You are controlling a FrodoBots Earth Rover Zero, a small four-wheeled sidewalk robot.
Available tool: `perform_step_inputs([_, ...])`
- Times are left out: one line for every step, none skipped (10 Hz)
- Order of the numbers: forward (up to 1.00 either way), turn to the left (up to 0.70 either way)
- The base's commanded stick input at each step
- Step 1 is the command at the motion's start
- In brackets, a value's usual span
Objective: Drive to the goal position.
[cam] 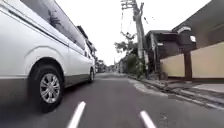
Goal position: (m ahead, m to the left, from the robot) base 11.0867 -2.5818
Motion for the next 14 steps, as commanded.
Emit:
perform_step_inputs([0.85, -0.12])
perform_step_inputs([0.85, 0.0])
perform_step_inputs([0.85, 0.0])
perform_step_inputs([0.85, 0.0])
perform_step_inputs([0.85, 0.0])
perform_step_inputs([0.85, 0.0])
perform_step_inputs([0.85, 0.0])
perform_step_inputs([0.85, 0.0])
perform_step_inputs([0.85, 0.0])
perform_step_inputs([0.85, 0.0])
perform_step_inputs([0.85, 0.0])
perform_step_inputs([0.85, 0.0])
perform_step_inputs([0.85, 0.0])
perform_step_inputs([0.85, 0.01])
